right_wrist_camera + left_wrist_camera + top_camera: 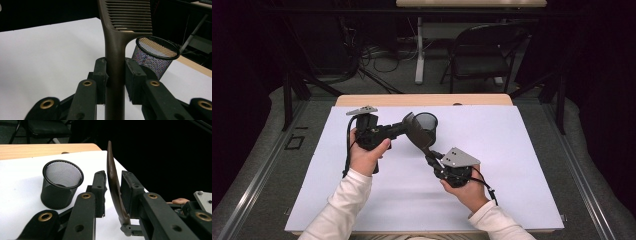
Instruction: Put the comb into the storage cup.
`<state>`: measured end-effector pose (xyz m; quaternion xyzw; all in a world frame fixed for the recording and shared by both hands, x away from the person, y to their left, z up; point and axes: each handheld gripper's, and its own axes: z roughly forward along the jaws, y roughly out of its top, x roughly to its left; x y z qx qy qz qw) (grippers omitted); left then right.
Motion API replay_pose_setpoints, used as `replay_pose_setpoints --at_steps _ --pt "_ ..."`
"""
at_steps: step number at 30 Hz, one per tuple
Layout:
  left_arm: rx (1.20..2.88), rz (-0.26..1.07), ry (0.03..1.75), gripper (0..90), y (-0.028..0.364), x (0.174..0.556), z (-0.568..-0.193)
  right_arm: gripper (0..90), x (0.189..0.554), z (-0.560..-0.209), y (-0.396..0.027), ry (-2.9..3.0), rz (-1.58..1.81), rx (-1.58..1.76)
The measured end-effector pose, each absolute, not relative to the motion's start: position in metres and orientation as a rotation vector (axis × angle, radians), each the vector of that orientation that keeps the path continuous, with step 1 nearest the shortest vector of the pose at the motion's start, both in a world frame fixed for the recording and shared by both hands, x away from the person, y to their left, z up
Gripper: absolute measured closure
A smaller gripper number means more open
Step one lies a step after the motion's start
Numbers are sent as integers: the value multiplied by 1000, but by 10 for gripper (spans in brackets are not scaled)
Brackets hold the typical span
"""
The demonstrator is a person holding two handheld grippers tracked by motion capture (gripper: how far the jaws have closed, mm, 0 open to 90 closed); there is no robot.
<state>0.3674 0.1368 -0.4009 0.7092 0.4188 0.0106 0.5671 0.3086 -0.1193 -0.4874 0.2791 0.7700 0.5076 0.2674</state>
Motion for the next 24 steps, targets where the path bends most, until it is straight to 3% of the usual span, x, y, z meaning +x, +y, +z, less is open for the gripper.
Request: replay_pose_setpoints --at_steps 24 --pt "1614 -74 1006 821 140 372 -405 727 309 -489 -119 2082 1372 754"
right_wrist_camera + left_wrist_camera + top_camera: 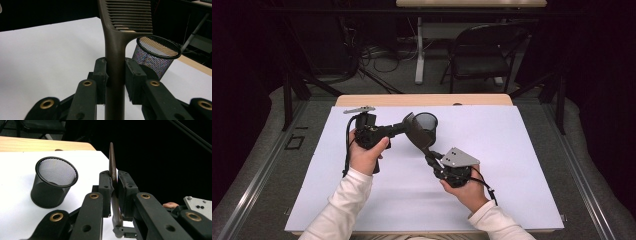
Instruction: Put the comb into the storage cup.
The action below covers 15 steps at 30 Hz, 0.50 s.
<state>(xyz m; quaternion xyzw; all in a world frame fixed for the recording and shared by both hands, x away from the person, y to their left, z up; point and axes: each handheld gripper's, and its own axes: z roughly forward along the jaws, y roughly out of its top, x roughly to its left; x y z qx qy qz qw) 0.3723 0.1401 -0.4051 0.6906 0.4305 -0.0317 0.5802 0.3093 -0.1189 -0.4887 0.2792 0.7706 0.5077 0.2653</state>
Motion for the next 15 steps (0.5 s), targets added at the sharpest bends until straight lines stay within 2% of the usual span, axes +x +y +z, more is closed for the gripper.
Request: replay_pose_setpoints --at_steps 15 --pt "1579 -150 1032 840 141 375 -407 726 310 -490 -120 2087 1364 758"
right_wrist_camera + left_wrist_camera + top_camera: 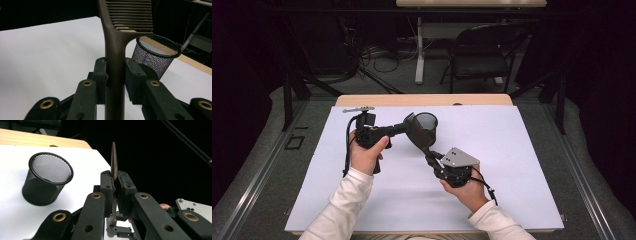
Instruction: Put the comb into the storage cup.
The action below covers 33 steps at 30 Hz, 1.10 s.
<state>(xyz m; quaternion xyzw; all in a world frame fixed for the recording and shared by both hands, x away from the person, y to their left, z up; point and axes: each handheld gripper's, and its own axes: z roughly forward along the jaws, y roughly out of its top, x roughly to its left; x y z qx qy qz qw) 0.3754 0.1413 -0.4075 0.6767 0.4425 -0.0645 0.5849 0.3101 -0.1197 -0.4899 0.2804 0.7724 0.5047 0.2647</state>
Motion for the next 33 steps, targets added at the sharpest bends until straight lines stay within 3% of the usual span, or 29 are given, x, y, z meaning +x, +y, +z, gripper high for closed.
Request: replay_pose_setpoints --at_steps 33 --pt "1605 -187 1089 843 135 382 -401 722 313 -491 -121 2091 1373 779"
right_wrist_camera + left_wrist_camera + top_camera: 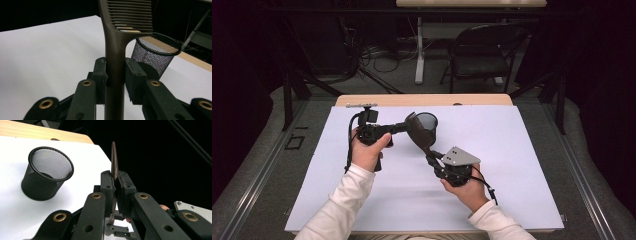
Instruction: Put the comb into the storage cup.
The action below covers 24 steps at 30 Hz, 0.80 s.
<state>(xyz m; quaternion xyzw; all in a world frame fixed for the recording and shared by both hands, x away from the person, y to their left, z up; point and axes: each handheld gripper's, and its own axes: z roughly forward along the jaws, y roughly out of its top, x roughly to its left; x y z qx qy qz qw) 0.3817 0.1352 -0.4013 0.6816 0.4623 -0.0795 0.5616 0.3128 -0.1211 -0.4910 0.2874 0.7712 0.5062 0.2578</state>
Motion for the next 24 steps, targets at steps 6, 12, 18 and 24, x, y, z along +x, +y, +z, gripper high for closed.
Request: replay_pose_setpoints --at_steps 6,12,18,24 --pt "1614 -187 1092 843 133 383 -400 715 314 -491 -122 2091 1371 791" --pt "1619 -184 1094 844 132 384 -400 707 315 -492 -123 2091 1374 796" --pt "1626 -185 1101 844 130 387 -401 687 315 -492 -122 2097 1376 804" --pt "1635 -180 1110 845 129 389 -402 678 316 -493 -123 2099 1375 812"
